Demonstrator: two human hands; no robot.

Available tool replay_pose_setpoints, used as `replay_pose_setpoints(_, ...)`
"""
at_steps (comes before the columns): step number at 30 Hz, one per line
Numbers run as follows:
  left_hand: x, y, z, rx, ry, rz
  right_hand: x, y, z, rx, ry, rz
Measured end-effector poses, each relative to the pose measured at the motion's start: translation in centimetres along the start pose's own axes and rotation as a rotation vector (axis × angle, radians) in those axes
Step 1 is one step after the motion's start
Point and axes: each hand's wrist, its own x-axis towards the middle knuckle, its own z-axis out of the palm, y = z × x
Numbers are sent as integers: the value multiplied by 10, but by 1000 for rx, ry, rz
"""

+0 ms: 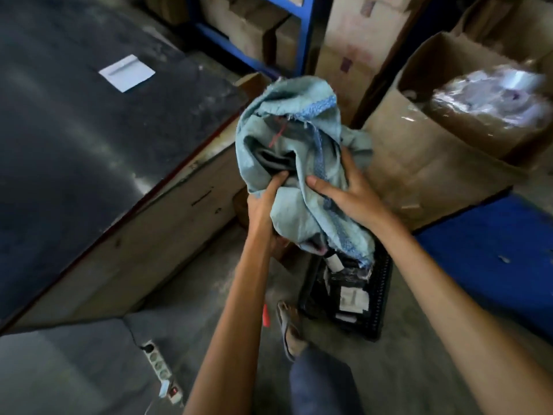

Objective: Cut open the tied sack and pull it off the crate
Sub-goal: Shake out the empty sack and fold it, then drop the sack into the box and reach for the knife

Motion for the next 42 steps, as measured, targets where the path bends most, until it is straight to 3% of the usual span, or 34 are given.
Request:
replay_pose_setpoints(4,110,-65,8,-7,191,-187,86,106,25,24,-128,127)
replay_pose_setpoints(8,225,-159,-2,15,309,-234,165,230,64,70,-234,242)
replay_pose_setpoints(11,302,-207,-3,110,425,-188,230,322,98,41,-269,314)
replay_pose_setpoints(13,351,-231,-1,200,499,-51,271,379,119,-72,-257,329)
replay_pose_setpoints(16,425,-276,-2,355,410,172,319,461,150,-317,-174,259)
replay_pose_setpoints(18,468,-316,-8,550,302,184,338,503,171,-395,-125,231)
replay_pose_setpoints(21,513,-372,-24,788,138,116,352,557,199,-603,-219,267)
replay_pose_setpoints(24,538,-406,-38,1012,-23,-87,353,605,210,-821,-449,335)
replay_pose_setpoints(26,544,-409,-41,1065,-70,-180,347,612,209,-916,-591,373)
replay_pose_setpoints(28,540,-394,-31,1079,-61,-179,341,594,204,-1007,-624,364)
replay_pose_setpoints(32,497,-342,-33,1029,30,125,308,528,186,-1090,-393,139)
replay_pose_setpoints(34,452,-323,-53,954,33,324,268,490,178,-970,-287,49)
replay_pose_setpoints(36,404,-322,-86,952,90,400,218,458,184,-815,-218,42)
replay_pose_setpoints(39,340,-345,-141,1018,202,270,146,428,207,-634,-186,46)
replay_pose_setpoints(42,273,-391,-210,1121,210,-4,66,429,254,-667,-339,188)
